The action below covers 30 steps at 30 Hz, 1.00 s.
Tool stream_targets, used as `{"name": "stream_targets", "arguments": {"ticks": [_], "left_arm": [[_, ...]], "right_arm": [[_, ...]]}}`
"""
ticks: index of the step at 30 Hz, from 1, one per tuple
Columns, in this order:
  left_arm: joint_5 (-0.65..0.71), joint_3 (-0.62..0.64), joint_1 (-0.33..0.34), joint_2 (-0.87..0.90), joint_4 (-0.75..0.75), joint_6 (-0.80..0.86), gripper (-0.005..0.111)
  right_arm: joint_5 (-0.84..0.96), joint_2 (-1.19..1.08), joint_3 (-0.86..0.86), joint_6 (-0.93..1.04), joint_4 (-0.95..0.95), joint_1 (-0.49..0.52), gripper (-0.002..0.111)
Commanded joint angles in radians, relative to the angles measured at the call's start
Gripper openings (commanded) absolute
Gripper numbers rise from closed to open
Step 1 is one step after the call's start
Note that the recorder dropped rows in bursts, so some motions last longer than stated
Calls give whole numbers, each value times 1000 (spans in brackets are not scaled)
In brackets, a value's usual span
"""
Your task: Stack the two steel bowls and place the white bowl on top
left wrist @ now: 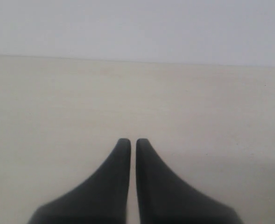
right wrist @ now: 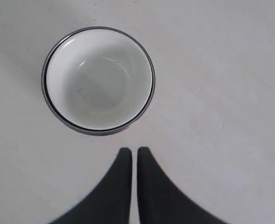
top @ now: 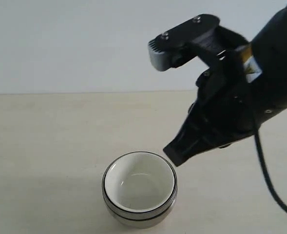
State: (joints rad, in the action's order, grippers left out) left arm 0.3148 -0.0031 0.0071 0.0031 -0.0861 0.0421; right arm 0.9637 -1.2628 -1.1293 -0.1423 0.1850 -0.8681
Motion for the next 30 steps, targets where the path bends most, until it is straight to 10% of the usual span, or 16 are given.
{"name": "stream_targets", "arguments": {"ticks": [1,30], "left_arm": [[-8,3,-5,-3,0,-5,4],[-8,3,-5,-3,0,-5,4]], "right_arm": [[42,124,1,-4,5,0,0],[-42,910,1,42,-94,2,0]]}}
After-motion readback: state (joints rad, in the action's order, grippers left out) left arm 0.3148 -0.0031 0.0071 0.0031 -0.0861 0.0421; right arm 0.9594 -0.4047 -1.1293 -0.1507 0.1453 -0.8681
